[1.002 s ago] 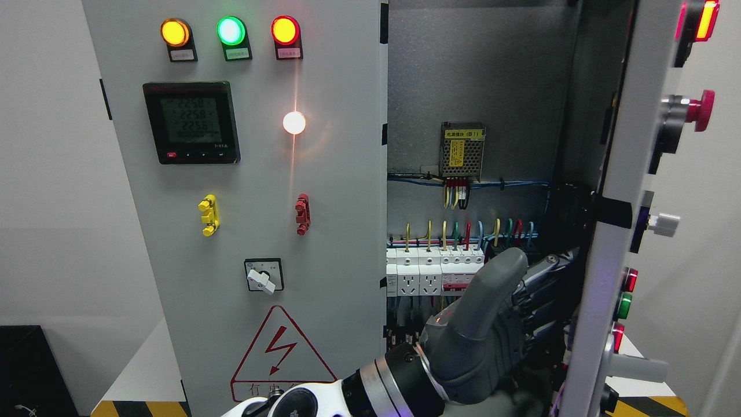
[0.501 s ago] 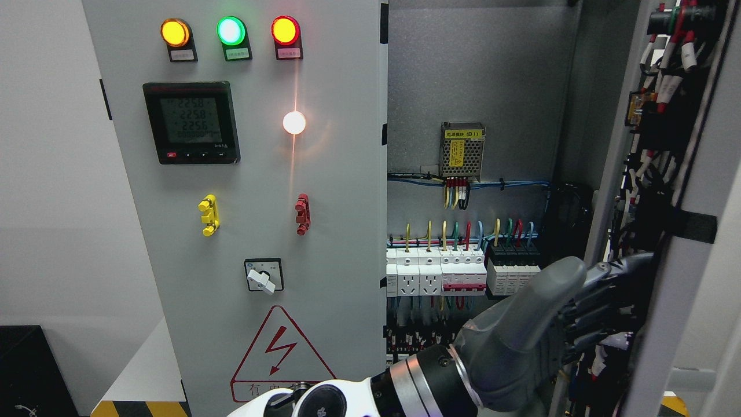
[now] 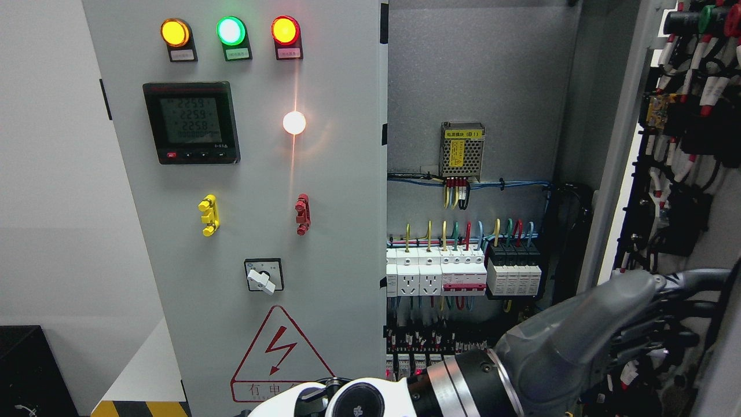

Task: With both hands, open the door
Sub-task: 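Sweep the left hand along the door to push it fully open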

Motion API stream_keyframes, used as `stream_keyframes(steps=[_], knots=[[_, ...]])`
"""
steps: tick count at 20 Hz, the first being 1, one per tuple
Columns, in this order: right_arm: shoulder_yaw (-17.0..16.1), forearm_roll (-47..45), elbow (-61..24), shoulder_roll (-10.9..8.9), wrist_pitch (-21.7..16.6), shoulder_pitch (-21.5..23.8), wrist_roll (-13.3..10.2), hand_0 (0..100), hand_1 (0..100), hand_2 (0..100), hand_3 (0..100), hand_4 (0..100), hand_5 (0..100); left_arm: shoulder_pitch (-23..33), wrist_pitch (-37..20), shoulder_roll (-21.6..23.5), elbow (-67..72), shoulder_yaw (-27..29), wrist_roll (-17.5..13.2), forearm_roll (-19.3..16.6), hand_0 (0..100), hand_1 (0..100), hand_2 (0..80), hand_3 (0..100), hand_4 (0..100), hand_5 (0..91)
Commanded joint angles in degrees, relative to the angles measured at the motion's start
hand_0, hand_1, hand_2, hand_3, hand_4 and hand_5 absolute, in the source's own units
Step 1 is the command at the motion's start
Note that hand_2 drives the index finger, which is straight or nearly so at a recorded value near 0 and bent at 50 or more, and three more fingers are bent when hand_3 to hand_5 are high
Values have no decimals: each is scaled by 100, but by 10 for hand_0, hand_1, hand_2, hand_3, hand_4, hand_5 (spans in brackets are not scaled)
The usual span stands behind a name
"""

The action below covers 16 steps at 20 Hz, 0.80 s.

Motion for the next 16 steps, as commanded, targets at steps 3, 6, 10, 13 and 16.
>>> stream_keyframes(steps=[3,6,10,13,16], knots=[[88,0,-3,0,1,0,-3,191,0,0,0,0,0,-259,13,-559,390,-219,2,-15,0,0,0,0,0,0],[88,0,-3,0,1,0,-3,191,0,0,0,0,0,-321,4,-787,688,-289,2,-32,0,0,0,0,0,0],[88,0,-3,0,1,0,-3,191,0,0,0,0,0,-365,13,-999,900,-307,2,-32,0,0,0,0,0,0],[88,0,-3,0,1,0,-3,191,0,0,0,0,0,-462,13,-1166,1049,-333,2,-41,0,0,0,0,0,0],[88,0,-3,0,1,0,-3,191,0,0,0,0,0,-532,74,-1245,1225,-377,2,-41,0,0,0,0,0,0]])
